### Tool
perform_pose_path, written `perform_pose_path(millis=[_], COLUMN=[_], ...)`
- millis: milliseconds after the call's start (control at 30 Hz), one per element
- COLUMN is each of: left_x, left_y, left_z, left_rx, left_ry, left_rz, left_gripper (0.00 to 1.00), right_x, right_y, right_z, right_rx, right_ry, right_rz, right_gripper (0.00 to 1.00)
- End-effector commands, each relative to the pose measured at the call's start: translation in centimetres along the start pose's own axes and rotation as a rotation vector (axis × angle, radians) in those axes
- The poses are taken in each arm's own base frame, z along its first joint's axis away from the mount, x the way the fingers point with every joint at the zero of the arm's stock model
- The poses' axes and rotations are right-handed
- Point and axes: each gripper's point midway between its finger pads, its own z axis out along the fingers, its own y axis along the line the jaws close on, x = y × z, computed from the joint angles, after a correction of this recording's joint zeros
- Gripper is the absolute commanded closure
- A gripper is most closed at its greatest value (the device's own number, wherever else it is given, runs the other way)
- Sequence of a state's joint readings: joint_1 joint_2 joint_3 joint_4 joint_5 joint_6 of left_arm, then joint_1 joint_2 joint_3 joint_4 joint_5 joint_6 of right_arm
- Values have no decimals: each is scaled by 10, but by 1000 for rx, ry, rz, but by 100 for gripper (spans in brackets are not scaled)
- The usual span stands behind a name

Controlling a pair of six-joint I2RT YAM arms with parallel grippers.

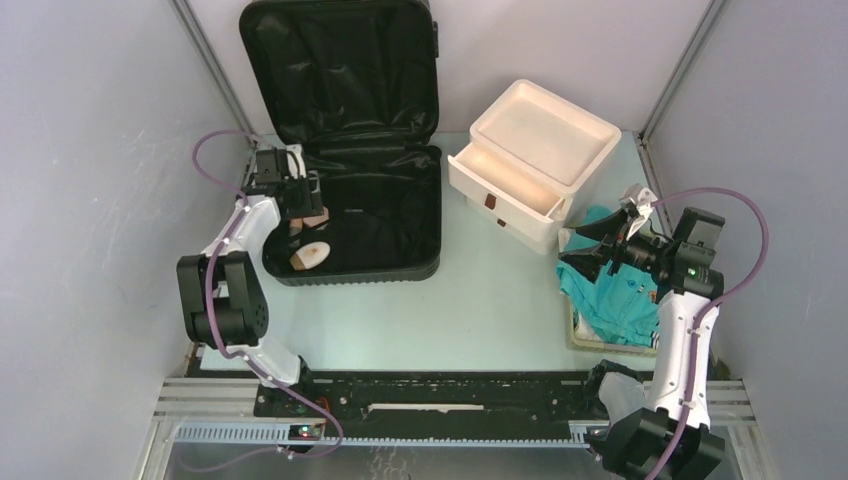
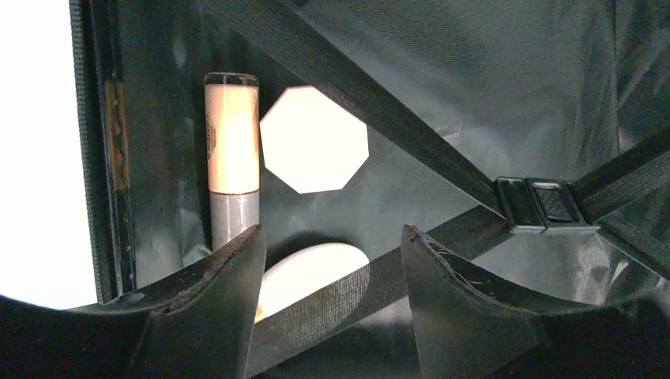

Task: Open, take out, and arrange the luggage
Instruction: Pick up the makeup from the opened luggage.

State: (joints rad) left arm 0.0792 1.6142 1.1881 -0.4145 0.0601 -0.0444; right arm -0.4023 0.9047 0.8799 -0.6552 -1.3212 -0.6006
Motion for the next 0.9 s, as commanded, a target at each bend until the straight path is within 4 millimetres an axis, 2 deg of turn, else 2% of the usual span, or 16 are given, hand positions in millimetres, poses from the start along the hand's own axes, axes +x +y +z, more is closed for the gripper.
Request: perform_pose_path(millis=[0,200,367,633,867], left_x=[-24,-19,-13,-2,-5], left_y=[0,0,-2,6,15], left_z=[1,20,35,53,62], left_rx=[14,20,36,-9,-58], left_ry=[-18,40,83,154,165], left_rz=[35,36,31,4,-2], left_gripper=[29,20,21,25,20], right_x=[-4,-1,-1,-1,0], right_y=[-1,-1,-1,-3,-4], right_z=[4,5,5,5,5], right_rx=[-16,-16,-14,-9,-11], right_ry=[6,16,15,17,19], right_rz=[-27,-28,-27,-21,-15], right_gripper=[16,16,16,16,16])
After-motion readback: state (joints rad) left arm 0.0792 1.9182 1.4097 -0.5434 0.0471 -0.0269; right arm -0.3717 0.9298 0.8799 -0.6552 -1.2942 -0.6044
